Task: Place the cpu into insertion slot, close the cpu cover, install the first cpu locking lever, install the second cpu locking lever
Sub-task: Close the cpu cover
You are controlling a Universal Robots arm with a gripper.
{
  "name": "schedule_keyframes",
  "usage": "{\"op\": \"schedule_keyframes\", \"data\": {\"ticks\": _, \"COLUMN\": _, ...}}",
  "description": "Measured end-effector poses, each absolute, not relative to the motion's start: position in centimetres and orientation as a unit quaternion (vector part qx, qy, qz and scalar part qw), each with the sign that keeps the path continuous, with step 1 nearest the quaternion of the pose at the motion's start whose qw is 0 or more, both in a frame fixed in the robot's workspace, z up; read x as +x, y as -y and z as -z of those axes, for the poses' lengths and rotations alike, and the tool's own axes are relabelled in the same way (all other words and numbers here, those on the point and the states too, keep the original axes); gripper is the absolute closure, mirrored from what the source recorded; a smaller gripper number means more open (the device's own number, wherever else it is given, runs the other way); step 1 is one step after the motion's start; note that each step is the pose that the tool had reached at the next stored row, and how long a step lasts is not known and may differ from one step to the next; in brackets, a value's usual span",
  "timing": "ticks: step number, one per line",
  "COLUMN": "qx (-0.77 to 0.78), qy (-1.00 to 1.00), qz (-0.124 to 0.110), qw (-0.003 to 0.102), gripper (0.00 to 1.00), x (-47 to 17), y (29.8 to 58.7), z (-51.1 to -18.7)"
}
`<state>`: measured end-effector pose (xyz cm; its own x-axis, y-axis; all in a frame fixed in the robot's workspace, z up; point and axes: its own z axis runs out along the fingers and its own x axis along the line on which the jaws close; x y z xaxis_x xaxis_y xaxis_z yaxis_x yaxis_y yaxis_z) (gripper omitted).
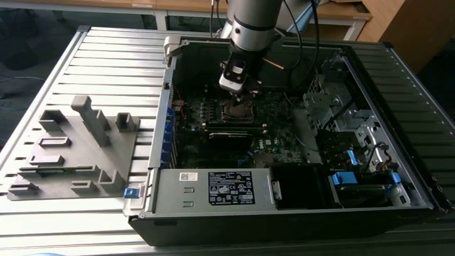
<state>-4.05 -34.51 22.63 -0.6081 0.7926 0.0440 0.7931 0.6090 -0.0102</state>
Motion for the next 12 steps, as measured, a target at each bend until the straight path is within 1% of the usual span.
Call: {"op": "schedule_keyframes", "data": {"ticks": 12, "qx": -0.357, "qy": 0.934, "qz": 0.009, "qw": 0.025, "gripper": 0.89, "x": -4.05, "y": 34.51, "z": -22.48}}
